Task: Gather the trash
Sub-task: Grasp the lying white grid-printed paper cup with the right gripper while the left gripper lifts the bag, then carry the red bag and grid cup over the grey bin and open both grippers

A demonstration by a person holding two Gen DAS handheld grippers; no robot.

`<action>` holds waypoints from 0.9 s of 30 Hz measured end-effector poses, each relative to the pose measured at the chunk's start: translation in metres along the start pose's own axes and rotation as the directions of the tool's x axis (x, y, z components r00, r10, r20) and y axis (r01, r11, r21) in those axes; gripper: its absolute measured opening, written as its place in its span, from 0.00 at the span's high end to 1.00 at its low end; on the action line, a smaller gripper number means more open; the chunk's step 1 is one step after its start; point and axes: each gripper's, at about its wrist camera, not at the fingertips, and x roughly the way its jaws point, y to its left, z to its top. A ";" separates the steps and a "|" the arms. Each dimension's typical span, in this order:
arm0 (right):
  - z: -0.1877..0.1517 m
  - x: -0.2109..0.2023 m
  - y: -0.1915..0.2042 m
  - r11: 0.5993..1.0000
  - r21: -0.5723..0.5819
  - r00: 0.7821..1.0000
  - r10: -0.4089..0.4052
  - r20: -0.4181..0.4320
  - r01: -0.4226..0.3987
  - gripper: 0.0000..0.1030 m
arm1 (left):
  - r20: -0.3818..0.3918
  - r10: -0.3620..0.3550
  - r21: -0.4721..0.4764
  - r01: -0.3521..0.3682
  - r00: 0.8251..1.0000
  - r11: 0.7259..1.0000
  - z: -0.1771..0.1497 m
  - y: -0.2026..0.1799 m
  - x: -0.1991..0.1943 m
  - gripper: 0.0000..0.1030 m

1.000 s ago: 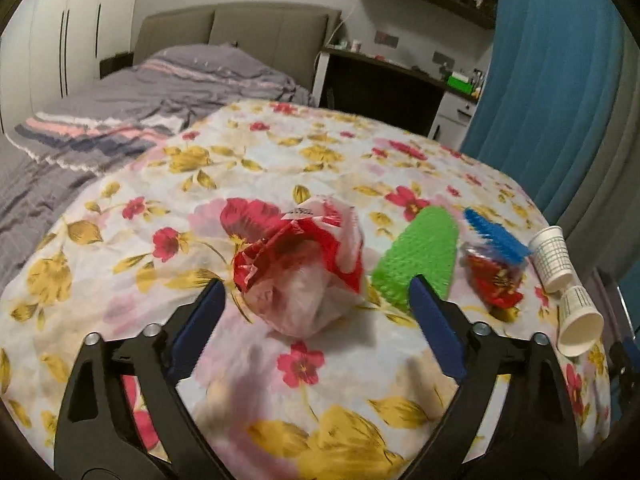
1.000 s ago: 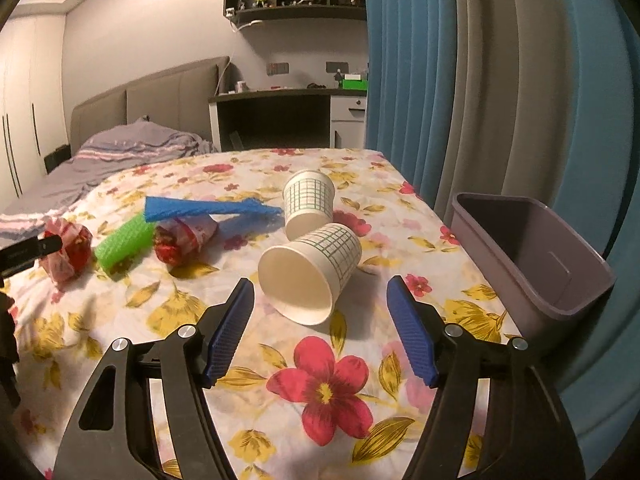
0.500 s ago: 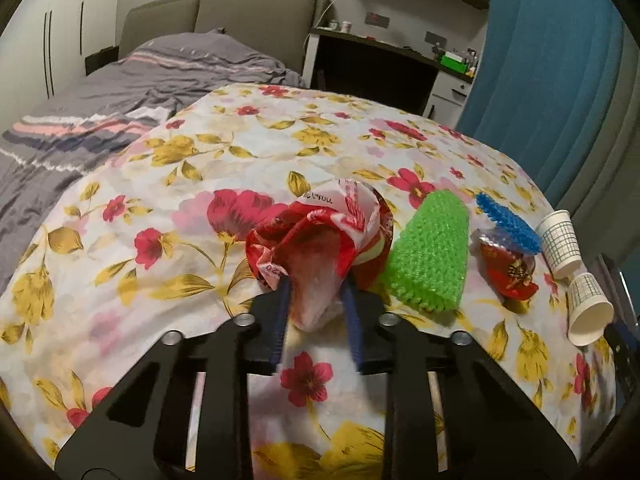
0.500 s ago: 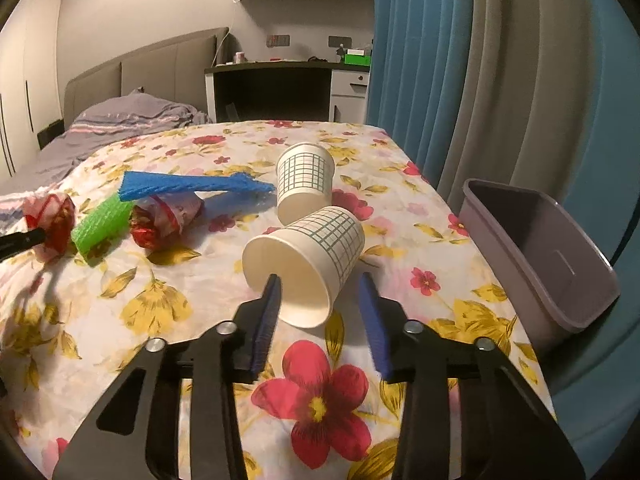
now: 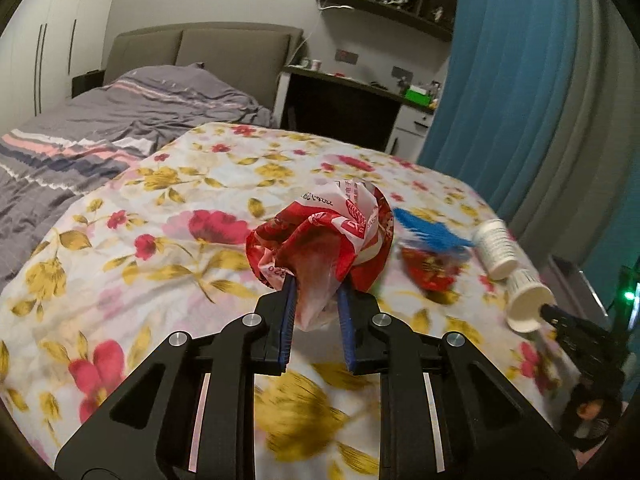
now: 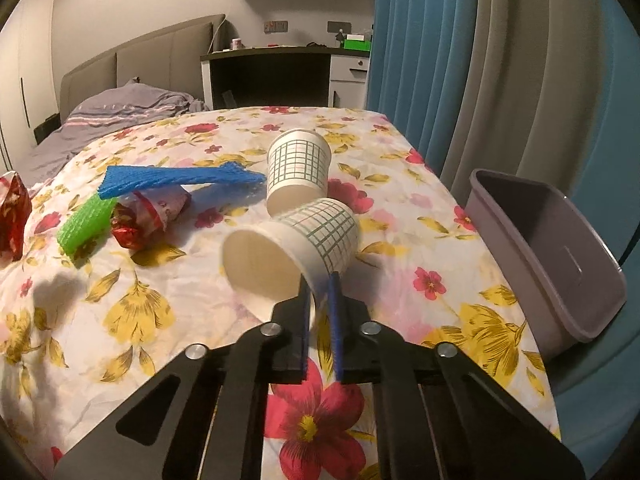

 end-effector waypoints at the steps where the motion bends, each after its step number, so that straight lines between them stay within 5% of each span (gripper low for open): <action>1: 0.000 -0.001 -0.001 1.000 0.000 1.000 0.002 0.003 -0.002 0.96 | 0.002 -0.008 0.003 0.008 1.000 1.000 -0.001 -0.003 -0.002 0.82; 27: -0.029 -0.082 -0.051 0.987 0.114 0.983 0.099 0.154 -0.117 0.96 | -0.034 -0.164 0.128 0.167 0.986 0.978 -0.029 -0.100 -0.018 0.82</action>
